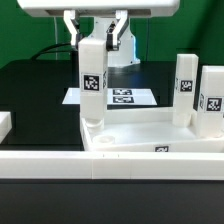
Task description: Assemble desk
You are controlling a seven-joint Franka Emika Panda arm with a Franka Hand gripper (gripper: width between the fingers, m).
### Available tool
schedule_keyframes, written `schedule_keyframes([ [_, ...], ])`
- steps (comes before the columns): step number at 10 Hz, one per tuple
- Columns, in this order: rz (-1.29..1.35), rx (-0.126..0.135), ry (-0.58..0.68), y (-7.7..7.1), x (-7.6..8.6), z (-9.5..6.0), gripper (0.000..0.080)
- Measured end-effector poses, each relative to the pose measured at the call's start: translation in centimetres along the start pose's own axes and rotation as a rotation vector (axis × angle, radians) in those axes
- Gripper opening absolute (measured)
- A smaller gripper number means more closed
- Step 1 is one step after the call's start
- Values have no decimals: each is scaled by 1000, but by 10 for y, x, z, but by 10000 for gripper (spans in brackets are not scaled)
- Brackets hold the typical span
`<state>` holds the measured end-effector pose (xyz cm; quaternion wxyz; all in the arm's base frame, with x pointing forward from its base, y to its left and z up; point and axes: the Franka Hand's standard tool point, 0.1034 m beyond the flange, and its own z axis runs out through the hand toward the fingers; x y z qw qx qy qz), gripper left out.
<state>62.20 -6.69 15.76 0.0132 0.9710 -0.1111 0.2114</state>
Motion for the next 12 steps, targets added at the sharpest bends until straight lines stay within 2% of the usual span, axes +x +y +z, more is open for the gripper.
schedule_keyframes([
  [3, -1, -9, 35, 1, 0, 2, 290],
  [5, -8, -4, 31, -7, -11, 4, 290],
  [6, -4, -5, 28, -6, -13, 4, 290],
  [12, -4, -2, 23, -9, -15, 6, 290],
])
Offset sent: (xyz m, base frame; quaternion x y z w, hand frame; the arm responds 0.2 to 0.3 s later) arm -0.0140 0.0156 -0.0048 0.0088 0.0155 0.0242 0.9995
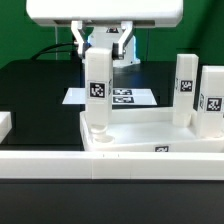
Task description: Assemble desk
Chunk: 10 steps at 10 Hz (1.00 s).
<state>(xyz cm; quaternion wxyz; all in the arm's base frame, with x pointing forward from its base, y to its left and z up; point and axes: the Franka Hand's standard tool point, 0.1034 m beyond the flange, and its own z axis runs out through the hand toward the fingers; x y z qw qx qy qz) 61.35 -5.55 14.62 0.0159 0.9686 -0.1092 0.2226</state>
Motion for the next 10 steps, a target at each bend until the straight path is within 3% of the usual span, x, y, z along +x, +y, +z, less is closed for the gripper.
schedule_keyframes([
  [10, -12, -6, -9, -2, -9, 11, 290],
])
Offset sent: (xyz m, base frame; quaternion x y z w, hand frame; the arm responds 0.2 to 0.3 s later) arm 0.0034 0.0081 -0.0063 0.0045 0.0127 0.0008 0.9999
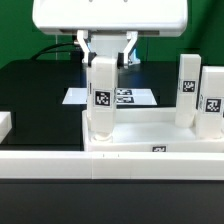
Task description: Assemble desk
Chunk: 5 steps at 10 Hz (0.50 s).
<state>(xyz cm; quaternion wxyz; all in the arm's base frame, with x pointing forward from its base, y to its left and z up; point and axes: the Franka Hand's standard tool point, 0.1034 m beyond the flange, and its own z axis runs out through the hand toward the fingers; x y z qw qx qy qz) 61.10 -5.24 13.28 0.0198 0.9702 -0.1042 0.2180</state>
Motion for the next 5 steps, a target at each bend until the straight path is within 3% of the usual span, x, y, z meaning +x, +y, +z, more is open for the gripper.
schedule_keyframes([
  [5, -8, -13, 55, 0, 2, 3, 290],
])
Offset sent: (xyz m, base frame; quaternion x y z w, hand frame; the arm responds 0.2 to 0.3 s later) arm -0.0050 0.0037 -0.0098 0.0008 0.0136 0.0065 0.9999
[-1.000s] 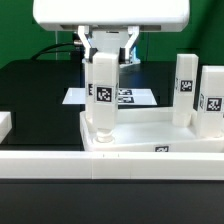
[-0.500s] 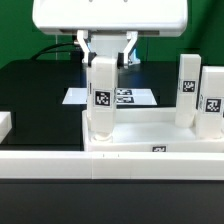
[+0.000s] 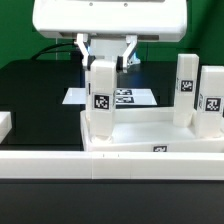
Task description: Assemble desk
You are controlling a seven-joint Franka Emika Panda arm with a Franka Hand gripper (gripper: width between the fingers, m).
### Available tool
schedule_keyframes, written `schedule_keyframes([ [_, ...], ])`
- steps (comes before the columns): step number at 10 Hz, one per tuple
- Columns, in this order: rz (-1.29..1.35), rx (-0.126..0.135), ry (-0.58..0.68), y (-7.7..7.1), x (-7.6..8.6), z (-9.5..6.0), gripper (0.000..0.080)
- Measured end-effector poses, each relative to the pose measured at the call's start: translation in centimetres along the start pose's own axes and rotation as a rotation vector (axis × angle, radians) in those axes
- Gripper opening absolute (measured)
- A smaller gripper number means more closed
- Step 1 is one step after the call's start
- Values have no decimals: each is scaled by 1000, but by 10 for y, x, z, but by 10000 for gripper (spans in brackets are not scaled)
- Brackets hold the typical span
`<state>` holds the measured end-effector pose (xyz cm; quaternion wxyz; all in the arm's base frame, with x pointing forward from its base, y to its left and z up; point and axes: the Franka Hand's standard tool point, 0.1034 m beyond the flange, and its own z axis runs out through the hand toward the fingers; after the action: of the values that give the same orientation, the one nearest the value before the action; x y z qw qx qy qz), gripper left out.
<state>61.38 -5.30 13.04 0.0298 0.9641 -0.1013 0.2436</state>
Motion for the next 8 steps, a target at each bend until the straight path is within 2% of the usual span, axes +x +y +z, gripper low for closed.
schedule_keyframes([
  [3, -8, -10, 53, -1, 1, 1, 290],
  [6, -8, -10, 52, -1, 1, 1, 290],
  [8, 1, -24, 86, 8, -3, -1, 290],
])
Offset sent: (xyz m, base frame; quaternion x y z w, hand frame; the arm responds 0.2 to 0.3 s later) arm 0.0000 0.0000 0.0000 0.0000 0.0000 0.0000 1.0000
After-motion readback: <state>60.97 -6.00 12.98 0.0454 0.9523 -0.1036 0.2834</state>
